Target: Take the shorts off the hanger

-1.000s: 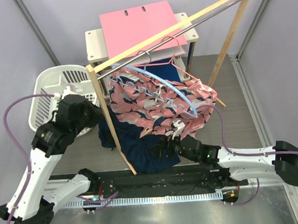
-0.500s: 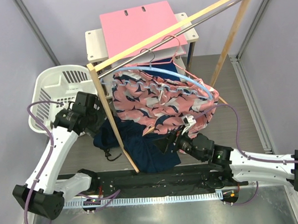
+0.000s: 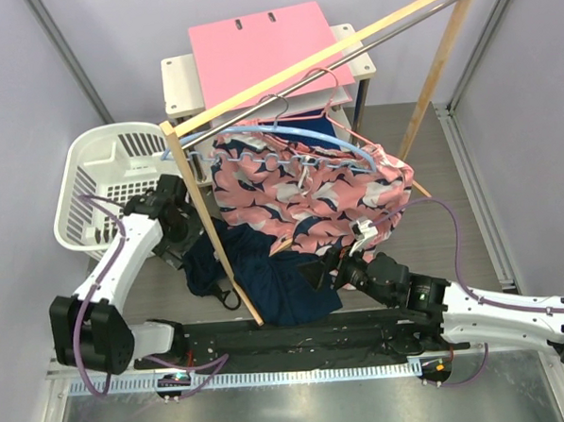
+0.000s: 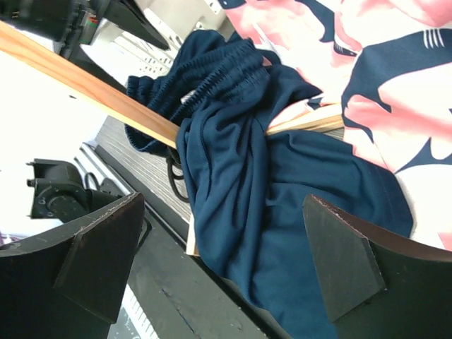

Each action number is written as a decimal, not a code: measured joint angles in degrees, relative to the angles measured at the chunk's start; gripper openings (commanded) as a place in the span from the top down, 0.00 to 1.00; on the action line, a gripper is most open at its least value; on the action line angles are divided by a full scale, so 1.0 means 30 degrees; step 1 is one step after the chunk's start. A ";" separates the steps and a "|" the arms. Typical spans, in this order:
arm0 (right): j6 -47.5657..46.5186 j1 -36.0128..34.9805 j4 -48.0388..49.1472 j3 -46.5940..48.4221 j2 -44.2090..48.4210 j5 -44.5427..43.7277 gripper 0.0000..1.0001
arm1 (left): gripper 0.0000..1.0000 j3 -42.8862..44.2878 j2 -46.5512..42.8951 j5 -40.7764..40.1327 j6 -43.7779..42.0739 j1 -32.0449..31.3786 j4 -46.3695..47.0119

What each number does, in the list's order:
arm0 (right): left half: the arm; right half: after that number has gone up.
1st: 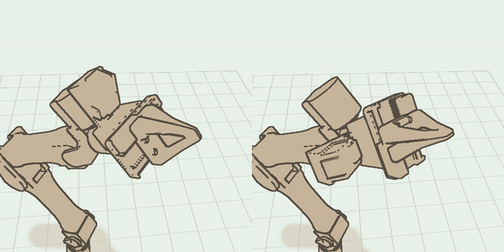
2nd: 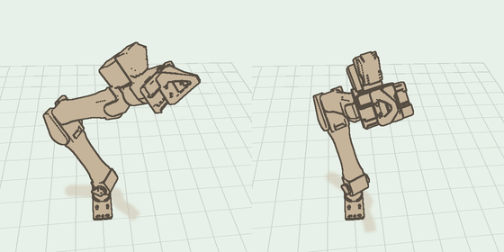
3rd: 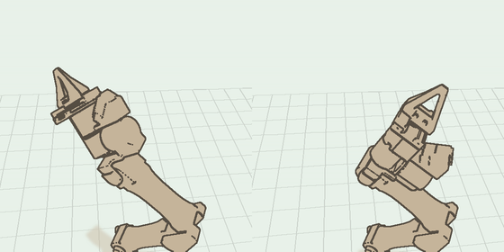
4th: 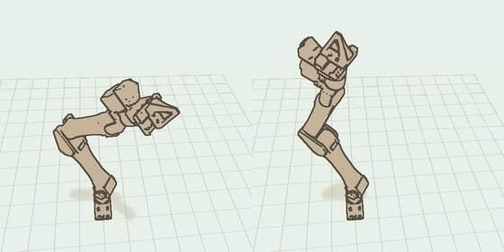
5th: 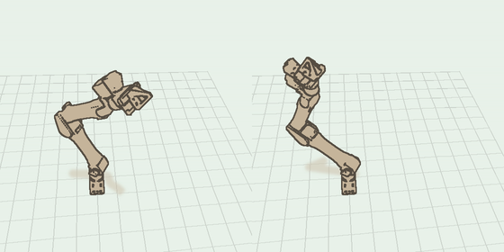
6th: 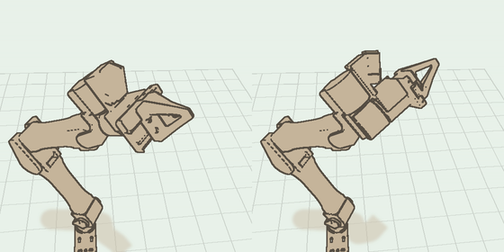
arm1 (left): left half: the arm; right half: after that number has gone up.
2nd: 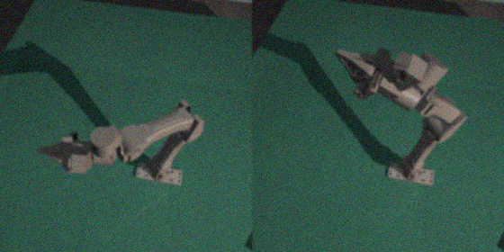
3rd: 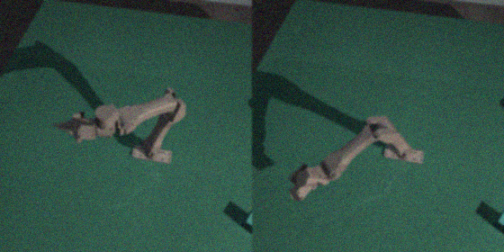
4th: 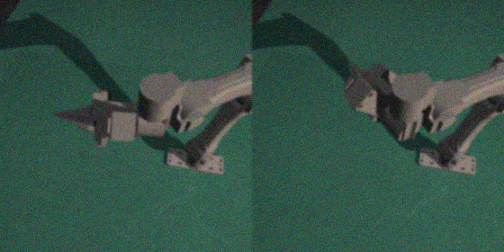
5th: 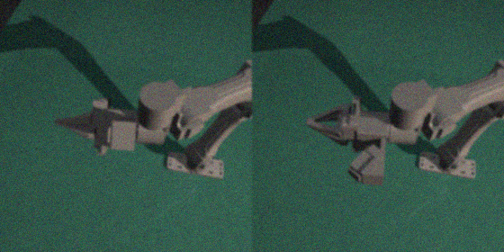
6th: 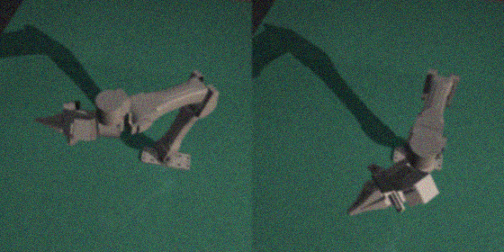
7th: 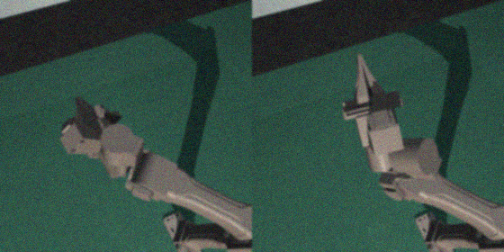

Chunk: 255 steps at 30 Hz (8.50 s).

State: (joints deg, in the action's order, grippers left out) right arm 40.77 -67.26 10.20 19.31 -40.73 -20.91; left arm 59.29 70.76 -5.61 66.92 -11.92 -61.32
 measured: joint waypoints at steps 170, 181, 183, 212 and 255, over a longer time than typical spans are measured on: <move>-0.4408 0.0124 -1.9657 2.3678 0.0284 -1.0601 0.14 | 0.03 0.8087 -0.6936 0.4167 -0.8007 0.3388 0.1865; -0.6564 0.0044 -1.9919 2.9157 -0.5982 -1.0040 0.14 | 0.04 0.8408 -0.6375 0.5603 -0.8342 0.3388 0.1202; -0.6696 0.0051 -1.9999 2.9827 -0.7118 -0.9785 0.17 | 0.04 0.8444 -0.6375 0.5807 -0.8335 0.3388 0.1195; -0.6994 0.9624 -1.5147 2.8305 -1.0928 0.4896 0.51 | 0.05 0.8969 -0.6324 0.7417 -0.8065 0.3388 0.0270; -0.7628 0.9712 -0.6309 2.3503 -1.0389 0.4029 0.91 | 0.05 0.4335 -0.9355 0.7876 -0.4852 0.3388 0.0415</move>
State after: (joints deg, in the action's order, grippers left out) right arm 17.89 -38.13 -8.73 89.82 -71.90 -8.82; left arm 72.29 42.70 18.02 52.36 -1.76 -60.07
